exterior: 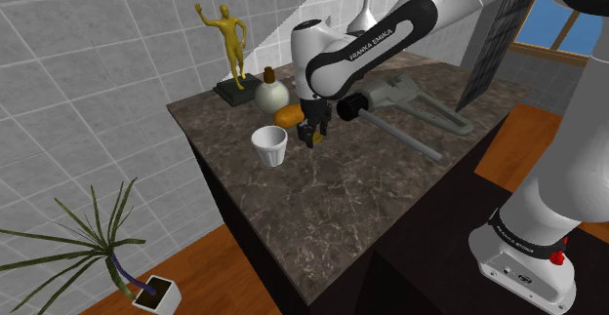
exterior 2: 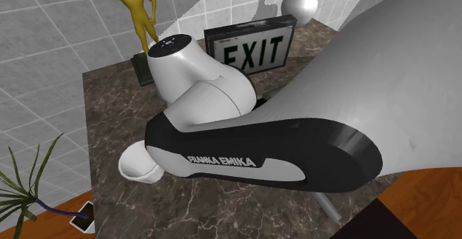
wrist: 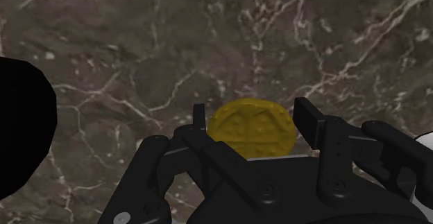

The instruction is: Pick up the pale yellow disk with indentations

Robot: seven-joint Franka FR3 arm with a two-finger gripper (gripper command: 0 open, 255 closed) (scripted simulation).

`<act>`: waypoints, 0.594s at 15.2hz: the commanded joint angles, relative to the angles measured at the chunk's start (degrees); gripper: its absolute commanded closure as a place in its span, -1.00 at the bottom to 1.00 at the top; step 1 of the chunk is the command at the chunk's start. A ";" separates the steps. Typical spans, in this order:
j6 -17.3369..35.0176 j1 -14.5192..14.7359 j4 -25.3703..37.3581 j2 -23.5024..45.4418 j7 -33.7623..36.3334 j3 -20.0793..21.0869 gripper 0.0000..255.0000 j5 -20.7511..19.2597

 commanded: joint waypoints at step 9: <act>-6.23 -0.27 2.89 -3.55 -1.28 0.36 1.00 1.68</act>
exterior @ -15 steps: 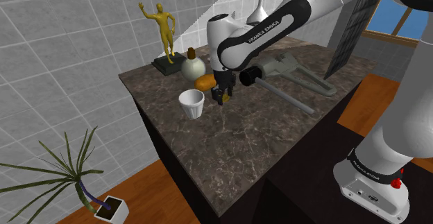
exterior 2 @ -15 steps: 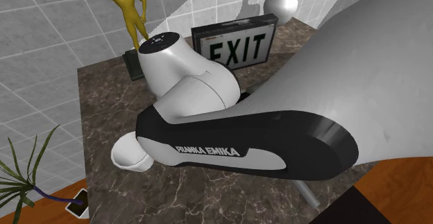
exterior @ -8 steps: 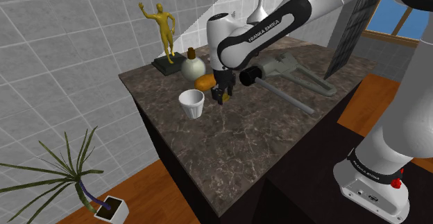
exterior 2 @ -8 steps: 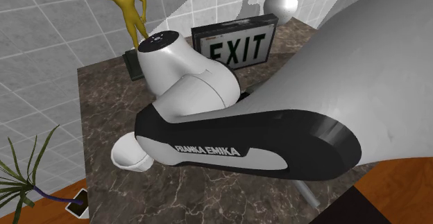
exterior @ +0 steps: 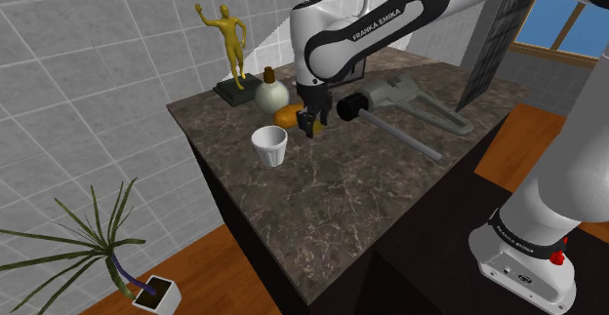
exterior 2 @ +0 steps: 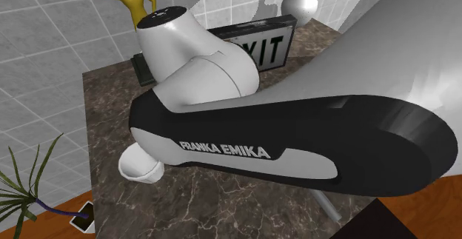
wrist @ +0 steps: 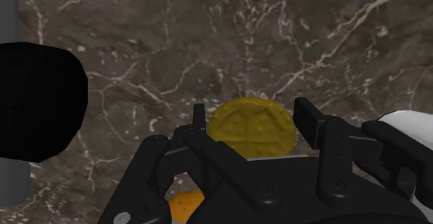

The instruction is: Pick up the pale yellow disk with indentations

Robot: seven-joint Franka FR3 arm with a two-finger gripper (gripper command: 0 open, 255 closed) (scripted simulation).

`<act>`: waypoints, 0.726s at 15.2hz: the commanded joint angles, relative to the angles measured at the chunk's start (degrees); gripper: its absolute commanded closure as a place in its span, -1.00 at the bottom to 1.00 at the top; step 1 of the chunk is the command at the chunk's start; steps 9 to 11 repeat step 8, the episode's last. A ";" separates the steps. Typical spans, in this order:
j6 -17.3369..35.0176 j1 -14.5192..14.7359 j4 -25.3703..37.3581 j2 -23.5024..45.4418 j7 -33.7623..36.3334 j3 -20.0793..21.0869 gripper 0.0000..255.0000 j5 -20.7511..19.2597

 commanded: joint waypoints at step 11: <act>-5.24 -0.12 3.14 -2.22 -0.80 0.15 1.00 1.01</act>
